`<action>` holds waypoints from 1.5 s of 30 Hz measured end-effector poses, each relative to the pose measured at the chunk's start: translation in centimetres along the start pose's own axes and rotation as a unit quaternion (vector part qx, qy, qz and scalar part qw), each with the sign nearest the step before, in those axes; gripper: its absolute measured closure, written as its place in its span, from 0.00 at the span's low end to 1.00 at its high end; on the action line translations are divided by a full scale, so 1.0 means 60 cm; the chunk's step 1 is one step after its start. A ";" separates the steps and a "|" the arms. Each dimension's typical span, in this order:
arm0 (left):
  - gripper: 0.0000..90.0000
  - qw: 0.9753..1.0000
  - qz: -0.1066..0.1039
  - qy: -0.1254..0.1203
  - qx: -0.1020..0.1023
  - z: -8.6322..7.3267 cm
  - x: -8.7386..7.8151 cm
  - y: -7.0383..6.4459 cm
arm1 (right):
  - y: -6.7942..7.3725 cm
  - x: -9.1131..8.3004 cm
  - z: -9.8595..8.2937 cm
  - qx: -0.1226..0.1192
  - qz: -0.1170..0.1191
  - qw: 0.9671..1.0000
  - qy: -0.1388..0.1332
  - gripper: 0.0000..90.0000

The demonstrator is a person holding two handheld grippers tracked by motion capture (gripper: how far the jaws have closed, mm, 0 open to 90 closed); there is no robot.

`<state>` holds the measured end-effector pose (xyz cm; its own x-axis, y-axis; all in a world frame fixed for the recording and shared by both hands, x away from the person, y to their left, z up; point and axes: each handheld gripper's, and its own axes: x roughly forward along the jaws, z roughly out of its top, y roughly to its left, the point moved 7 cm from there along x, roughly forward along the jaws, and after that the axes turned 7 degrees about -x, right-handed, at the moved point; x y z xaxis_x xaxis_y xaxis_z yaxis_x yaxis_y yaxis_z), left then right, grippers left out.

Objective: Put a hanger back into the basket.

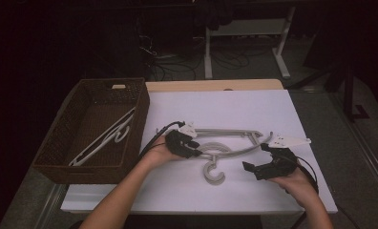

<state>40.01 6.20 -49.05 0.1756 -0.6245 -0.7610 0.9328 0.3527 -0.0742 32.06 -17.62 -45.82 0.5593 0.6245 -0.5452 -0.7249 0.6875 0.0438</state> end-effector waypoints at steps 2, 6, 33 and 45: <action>0.64 1.000 0.013 0.001 -0.007 -0.001 -0.009 0.006 | 0.000 0.000 0.000 0.000 0.000 1.000 0.000 0.00; 0.64 0.999 0.025 0.037 -0.012 -0.016 -0.018 0.014 | 0.000 -0.001 -0.001 0.001 0.000 1.000 0.000 0.00; 0.81 0.998 -0.045 0.029 0.014 0.003 0.002 -0.007 | -0.003 0.000 0.003 0.005 -0.004 1.000 -0.006 0.01; 0.91 0.998 -0.055 0.031 0.030 0.002 -0.013 -0.060 | -0.006 -0.005 -0.001 0.007 -0.007 1.000 -0.006 0.01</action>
<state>36.55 5.35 -48.09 0.0527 -0.6130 -0.7883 0.9630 0.2400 -0.1223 32.14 -18.07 -45.73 0.5736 0.6191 -0.5363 -0.7114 0.7011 0.0484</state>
